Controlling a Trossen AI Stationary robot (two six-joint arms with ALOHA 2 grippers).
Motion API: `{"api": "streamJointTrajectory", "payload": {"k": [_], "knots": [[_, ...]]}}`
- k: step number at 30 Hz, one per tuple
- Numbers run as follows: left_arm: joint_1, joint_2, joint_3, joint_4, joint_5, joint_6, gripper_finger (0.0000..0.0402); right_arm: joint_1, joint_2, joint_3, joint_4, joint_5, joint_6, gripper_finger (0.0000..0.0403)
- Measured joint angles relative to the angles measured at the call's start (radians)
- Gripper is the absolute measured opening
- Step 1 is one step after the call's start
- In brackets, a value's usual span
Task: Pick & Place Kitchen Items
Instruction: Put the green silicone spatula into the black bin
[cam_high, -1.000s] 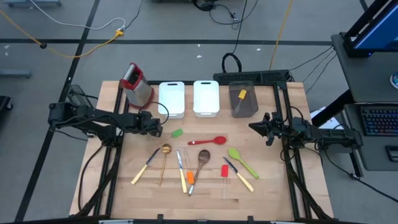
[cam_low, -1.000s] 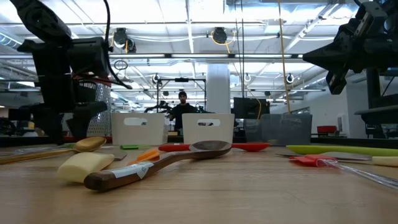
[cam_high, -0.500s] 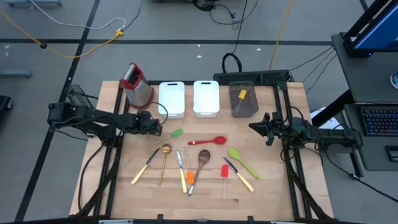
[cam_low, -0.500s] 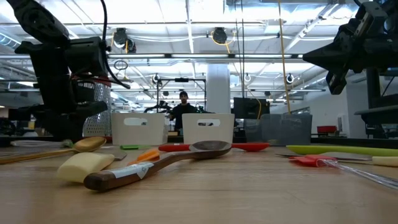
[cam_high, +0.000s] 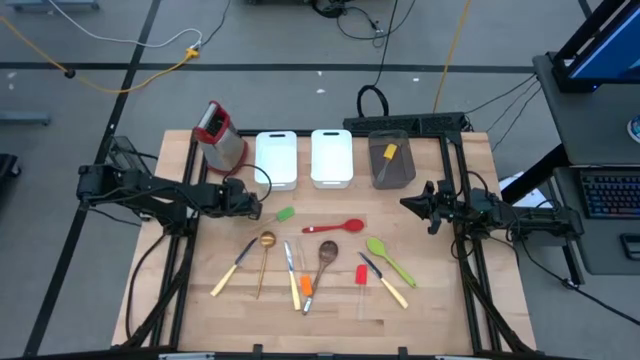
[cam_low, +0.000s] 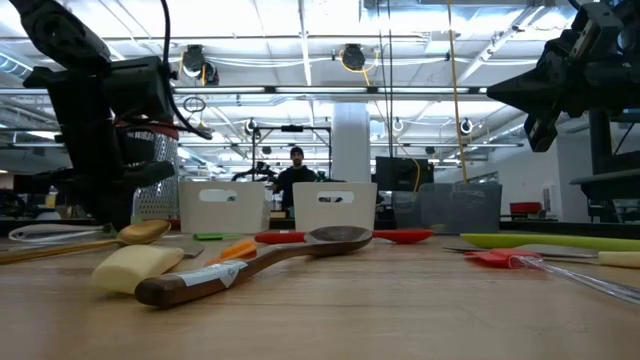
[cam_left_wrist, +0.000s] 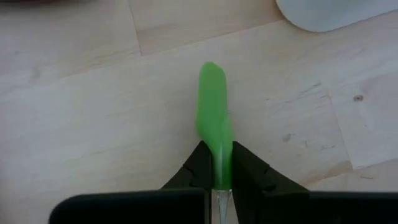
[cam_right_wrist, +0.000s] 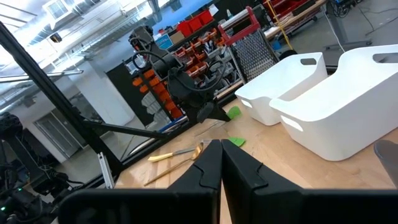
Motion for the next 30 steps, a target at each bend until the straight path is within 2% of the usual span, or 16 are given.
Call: {"api": "streamJointTrajectory", "payload": {"k": [9,16,18,23,27,30], "knots": [[-0.013,-0.015,-0.004,-0.012,0.006,0.019,0.0021,0.0,0.0,0.0,0.0,0.0,0.0,0.0],[-0.014,-0.124,0.001,-0.104,0.087,0.025,0.002,0.0,0.0,0.0,0.0,0.0,0.0,0.0],[-0.015,-0.163,0.017,-0.178,0.12,0.028,0.002,0.0,0.0,0.0,0.0,0.0,0.0,0.0],[-0.017,-0.246,0.079,-0.307,0.126,0.046,0.002,0.0,0.0,0.0,0.0,0.0,0.0,0.0],[-0.017,-0.31,0.143,-0.337,0.172,0.104,0.002,0.0,0.0,0.0,0.0,0.0,0.0,0.0],[-0.017,-0.349,0.213,-0.328,0.247,0.161,0.002,0.0,0.0,0.0,0.0,0.0,-0.001,0.0]]}}
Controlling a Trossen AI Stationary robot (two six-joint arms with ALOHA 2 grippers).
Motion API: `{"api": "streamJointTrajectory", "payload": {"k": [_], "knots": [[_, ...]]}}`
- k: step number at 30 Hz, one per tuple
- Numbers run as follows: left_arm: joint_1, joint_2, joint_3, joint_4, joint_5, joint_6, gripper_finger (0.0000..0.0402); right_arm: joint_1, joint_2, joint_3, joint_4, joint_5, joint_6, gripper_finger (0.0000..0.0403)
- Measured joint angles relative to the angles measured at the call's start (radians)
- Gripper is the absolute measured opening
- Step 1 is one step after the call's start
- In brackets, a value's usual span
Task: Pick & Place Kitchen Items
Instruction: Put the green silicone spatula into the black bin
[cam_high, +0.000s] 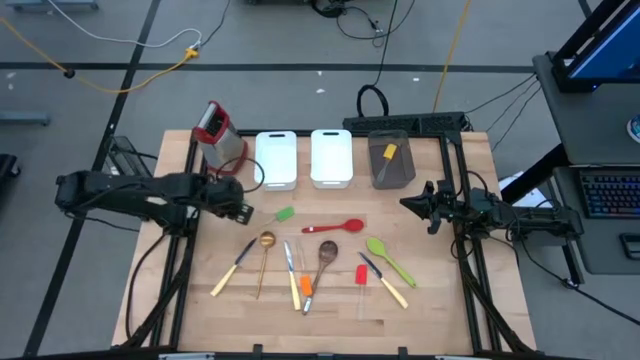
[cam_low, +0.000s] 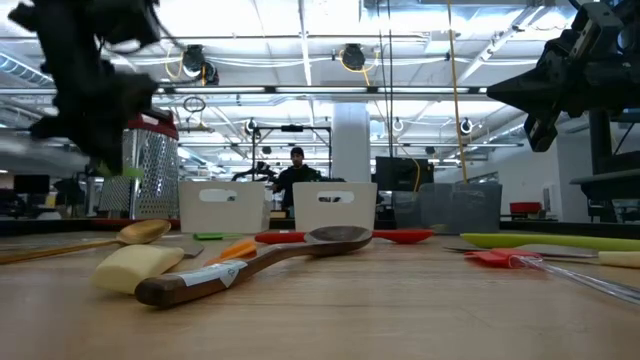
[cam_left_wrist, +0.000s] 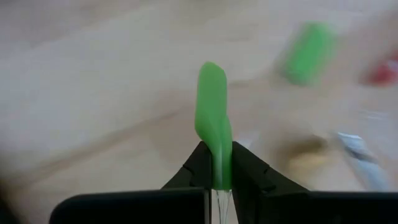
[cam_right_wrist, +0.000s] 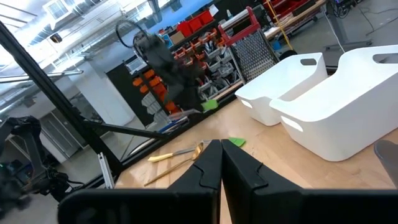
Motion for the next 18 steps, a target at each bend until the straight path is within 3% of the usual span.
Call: {"api": "streamJointTrajectory", "payload": {"k": [4,9,18], "knots": [[0.0,-0.041,0.094,0.057,0.136,0.069,0.002,0.0,0.0,0.0,0.0,0.0,-0.001,0.0],[0.0,-0.068,0.147,0.329,0.278,0.138,0.002,0.0,0.0,0.0,0.0,0.0,-0.007,0.0],[0.0,-0.051,0.147,0.873,0.249,0.204,0.002,0.0,0.0,0.0,0.0,0.0,-0.009,0.0]]}}
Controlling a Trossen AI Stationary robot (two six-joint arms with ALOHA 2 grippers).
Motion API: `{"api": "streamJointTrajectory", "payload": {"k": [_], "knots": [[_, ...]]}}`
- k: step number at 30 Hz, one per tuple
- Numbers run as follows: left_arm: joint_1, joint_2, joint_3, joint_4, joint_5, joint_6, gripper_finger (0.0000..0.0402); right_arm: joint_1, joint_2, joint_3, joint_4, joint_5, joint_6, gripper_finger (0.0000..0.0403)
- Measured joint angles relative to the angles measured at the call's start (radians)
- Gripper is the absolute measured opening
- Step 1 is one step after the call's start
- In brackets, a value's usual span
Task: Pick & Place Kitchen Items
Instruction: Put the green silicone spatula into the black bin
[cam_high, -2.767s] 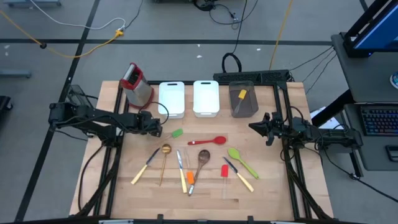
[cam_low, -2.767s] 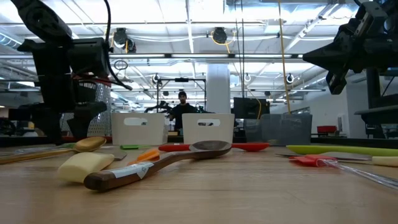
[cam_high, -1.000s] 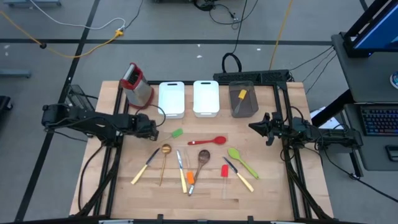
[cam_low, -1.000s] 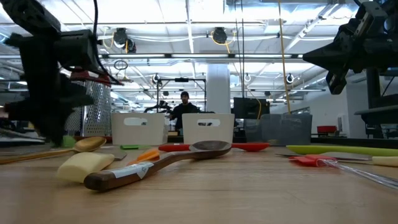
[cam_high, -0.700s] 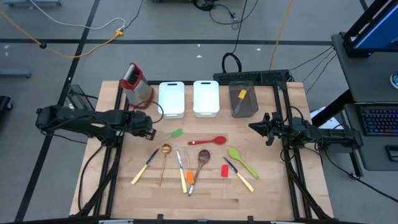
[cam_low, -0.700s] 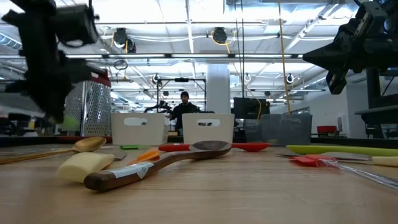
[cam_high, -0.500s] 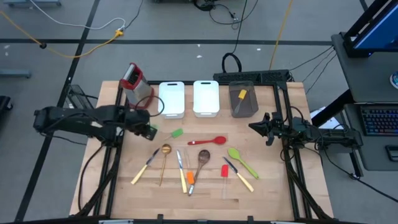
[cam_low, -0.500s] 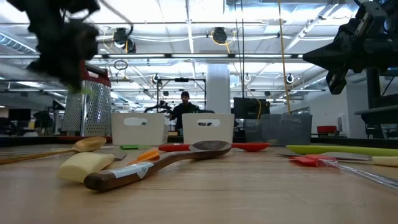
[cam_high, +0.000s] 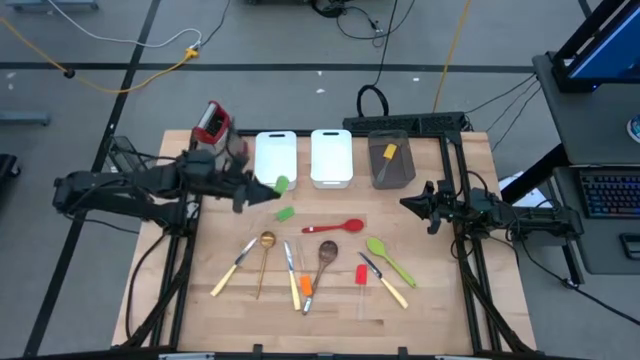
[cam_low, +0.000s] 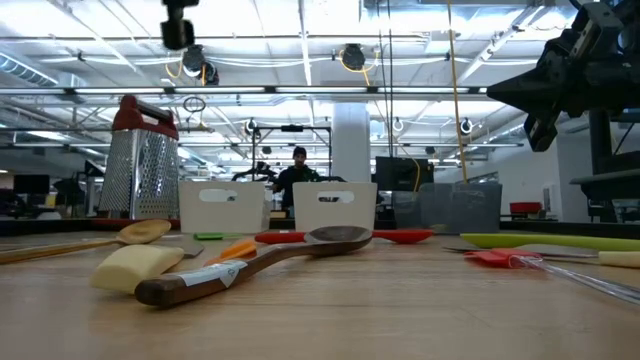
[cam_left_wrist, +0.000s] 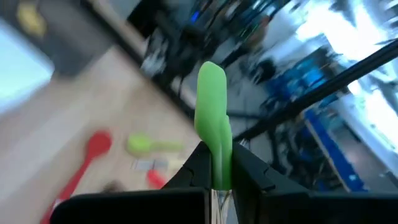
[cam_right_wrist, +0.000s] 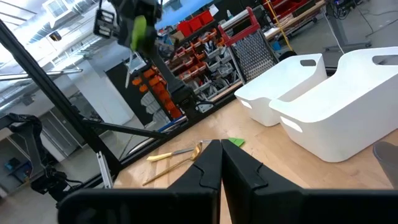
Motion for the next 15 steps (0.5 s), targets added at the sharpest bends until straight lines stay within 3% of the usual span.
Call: {"api": "streamJointTrajectory", "payload": {"k": [6,15], "knots": [[0.0,0.06,0.001,0.274,-0.056,0.058,0.002,0.0,0.0,0.0,0.001,0.0,0.063,0.0],[0.0,0.232,0.001,0.531,-0.116,0.087,0.002,0.0,0.002,0.0,0.121,0.0,0.09,0.0]]}}
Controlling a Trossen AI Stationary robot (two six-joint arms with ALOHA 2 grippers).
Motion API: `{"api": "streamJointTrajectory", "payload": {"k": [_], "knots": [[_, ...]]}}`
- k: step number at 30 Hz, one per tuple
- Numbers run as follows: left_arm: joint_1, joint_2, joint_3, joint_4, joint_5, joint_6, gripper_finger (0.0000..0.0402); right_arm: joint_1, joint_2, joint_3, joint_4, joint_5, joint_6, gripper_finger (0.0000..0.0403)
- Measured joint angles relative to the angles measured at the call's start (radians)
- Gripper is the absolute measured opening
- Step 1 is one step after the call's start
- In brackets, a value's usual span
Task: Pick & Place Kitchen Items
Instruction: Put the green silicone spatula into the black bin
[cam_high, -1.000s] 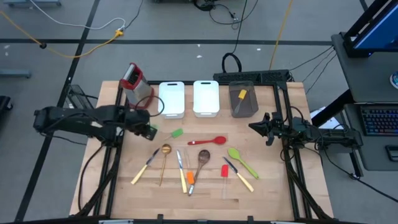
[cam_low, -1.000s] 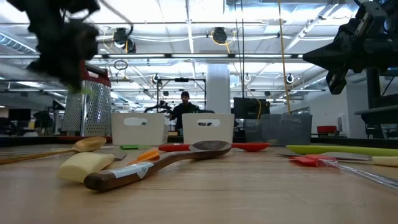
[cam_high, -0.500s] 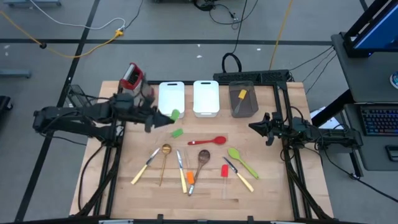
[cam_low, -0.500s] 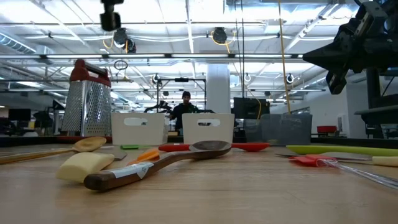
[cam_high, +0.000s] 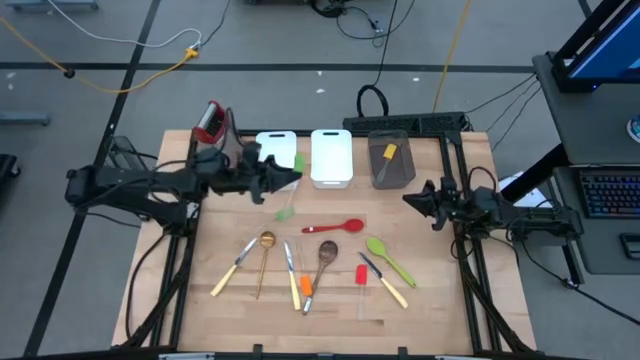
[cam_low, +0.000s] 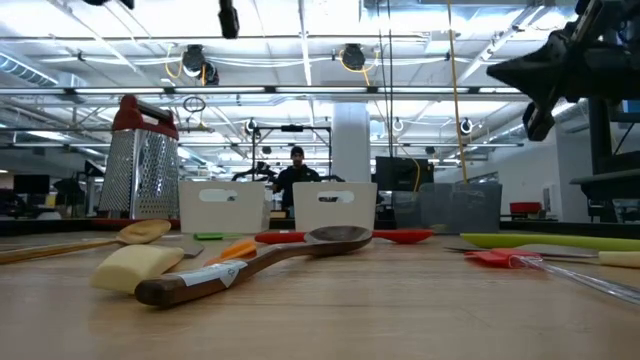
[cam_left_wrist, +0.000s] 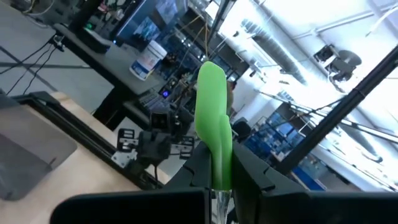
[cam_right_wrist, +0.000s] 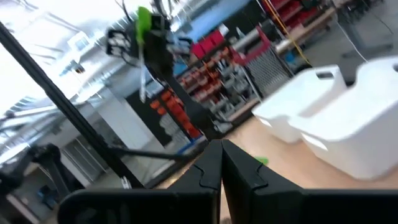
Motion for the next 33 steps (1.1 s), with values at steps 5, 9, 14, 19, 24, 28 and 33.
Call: {"api": "streamJointTrajectory", "payload": {"k": [5,9,14,19,24,28,33], "knots": [[0.0,0.104,0.0,0.136,-0.024,-0.015,0.002,0.0,0.009,0.0,0.084,0.0,-0.001,0.0],[0.0,0.17,0.0,0.225,-0.049,-0.024,0.002,0.0,0.048,0.0,0.18,-0.002,-0.001,0.0],[-0.002,0.223,0.0,0.282,-0.117,-0.03,0.002,0.0,0.129,0.0,0.29,-0.014,-0.001,0.0019],[-0.019,0.264,0.002,0.336,-0.173,-0.035,0.002,0.0,0.249,0.0,0.442,-0.07,0.019,0.0052],[-0.039,0.314,0.051,0.333,-0.212,-0.022,0.002,0.0,0.393,0.027,0.524,-0.109,0.035,0.0085],[-0.043,0.359,0.111,0.329,-0.215,0.003,0.002,0.001,0.516,0.091,0.529,-0.112,-0.003,0.0113],[-0.042,0.394,0.169,0.303,-0.211,0.032,0.002,0.002,0.662,0.201,0.53,-0.167,-0.083,0.0153]]}}
